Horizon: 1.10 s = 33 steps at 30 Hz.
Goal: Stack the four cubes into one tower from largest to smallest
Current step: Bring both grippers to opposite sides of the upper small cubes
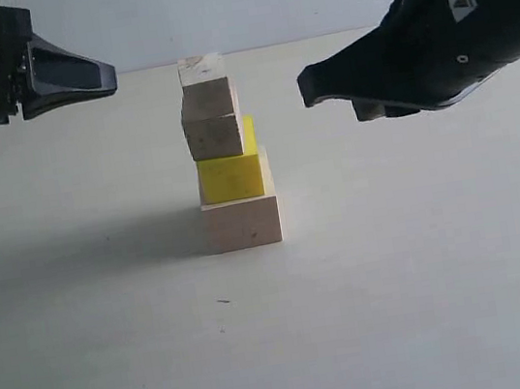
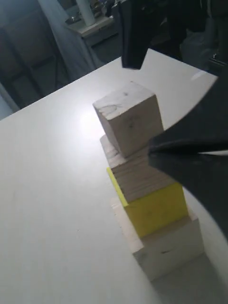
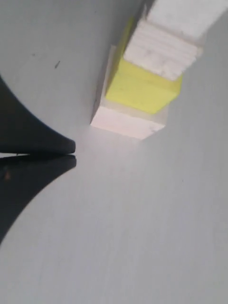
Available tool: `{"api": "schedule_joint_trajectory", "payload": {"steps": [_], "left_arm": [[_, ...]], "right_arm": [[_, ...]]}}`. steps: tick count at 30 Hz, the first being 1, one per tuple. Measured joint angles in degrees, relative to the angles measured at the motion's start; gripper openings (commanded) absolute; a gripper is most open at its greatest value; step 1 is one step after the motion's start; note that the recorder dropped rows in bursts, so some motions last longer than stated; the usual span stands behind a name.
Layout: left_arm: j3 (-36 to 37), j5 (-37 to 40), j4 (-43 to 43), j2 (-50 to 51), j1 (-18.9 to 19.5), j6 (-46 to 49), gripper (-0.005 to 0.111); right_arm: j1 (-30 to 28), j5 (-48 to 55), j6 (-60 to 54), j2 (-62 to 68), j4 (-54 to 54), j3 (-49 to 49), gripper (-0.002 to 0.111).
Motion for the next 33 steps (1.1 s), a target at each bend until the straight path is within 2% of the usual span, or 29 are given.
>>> {"api": "schedule_joint_trajectory", "payload": {"steps": [3, 5, 8, 10, 14, 23, 33], "left_arm": [[0.87, 0.95, 0.00, 0.95, 0.00, -0.56, 0.000], [1.00, 1.50, -0.26, 1.66, 0.00, -0.71, 0.000], [1.00, 3.04, -0.88, 4.43, 0.00, -0.71, 0.000], [1.00, 3.57, -1.60, 6.81, -0.48, -0.45, 0.000], [1.00, 6.97, -5.25, 10.75, -1.81, 2.41, 0.000], [1.00, 7.22, -6.65, 11.82, -1.94, 4.54, 0.000], [1.00, 6.76, -7.00, 11.82, -1.94, 4.62, 0.000]], "right_arm": [[-4.29, -2.30, -0.69, 2.54, 3.73, 0.19, 0.000], [-7.68, -4.45, -5.44, 3.19, 11.62, 0.19, 0.000], [-11.22, -7.06, -21.14, 3.94, 31.32, 0.19, 0.000], [-11.63, -7.18, -30.14, 5.42, 40.96, 0.19, 0.000], [-11.63, -6.43, -40.53, 9.15, 53.40, 0.19, 0.000], [-11.63, -3.93, -53.45, 12.82, 69.86, 0.19, 0.000], [-11.63, -1.61, -59.31, 14.72, 76.68, 0.19, 0.000]]}}
